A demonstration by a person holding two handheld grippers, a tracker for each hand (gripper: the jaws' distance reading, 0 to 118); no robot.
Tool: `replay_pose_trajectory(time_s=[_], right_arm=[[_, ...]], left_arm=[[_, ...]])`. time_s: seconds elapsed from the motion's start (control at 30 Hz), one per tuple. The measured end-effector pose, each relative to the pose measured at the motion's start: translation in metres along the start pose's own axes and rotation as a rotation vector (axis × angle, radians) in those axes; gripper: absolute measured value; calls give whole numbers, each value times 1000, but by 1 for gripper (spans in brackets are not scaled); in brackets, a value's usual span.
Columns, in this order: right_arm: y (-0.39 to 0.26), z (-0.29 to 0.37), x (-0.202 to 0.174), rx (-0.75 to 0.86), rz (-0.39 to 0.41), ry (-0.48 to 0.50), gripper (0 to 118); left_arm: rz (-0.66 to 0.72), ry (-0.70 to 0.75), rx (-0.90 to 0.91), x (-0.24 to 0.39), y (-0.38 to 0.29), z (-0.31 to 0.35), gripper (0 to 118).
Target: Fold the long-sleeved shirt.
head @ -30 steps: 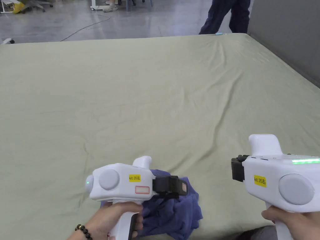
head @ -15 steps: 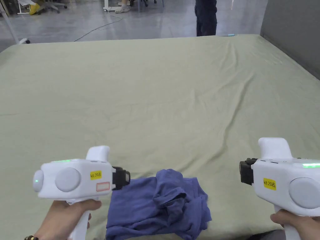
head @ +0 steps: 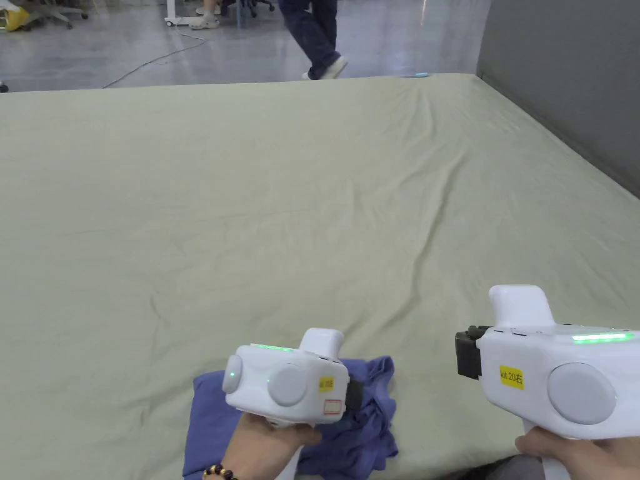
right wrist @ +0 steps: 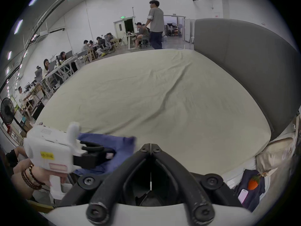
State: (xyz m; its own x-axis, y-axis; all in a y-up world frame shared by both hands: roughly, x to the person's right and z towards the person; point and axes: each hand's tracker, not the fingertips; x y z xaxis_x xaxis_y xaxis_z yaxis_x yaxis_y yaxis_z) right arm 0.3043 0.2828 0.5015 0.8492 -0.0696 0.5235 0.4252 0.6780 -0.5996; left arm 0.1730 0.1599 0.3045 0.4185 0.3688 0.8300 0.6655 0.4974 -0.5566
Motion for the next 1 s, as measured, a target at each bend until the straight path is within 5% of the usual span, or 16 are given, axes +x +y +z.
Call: replay_pose_trajectory(time_s=[0.37,0.47,0.7,0.9,0.93,0.97,1.0], right_arm=[[-1,-10,2,-17,-27,-4,0],[5,-24,-11,-40,-28,87,0],[4,-103,-48,-165,-97,391,0],[-21,-145,-51,-347,-165,449,0],[-25,-148,-47,-365,-162,437,0],[-30,-153,-44,-381,-157,419,0],[-36,-156,-40,-377,-137,406,0]], left_arm=[[28,-37,28,12,13,5,0],[67,-120,137,-12,15,54,0],[255,-39,314,-108,-27,146,0],[441,-85,341,-158,-78,168,0],[465,-92,352,-164,-86,167,2],[500,-114,361,-170,-93,166,17],[529,-132,360,-175,-99,162,56]])
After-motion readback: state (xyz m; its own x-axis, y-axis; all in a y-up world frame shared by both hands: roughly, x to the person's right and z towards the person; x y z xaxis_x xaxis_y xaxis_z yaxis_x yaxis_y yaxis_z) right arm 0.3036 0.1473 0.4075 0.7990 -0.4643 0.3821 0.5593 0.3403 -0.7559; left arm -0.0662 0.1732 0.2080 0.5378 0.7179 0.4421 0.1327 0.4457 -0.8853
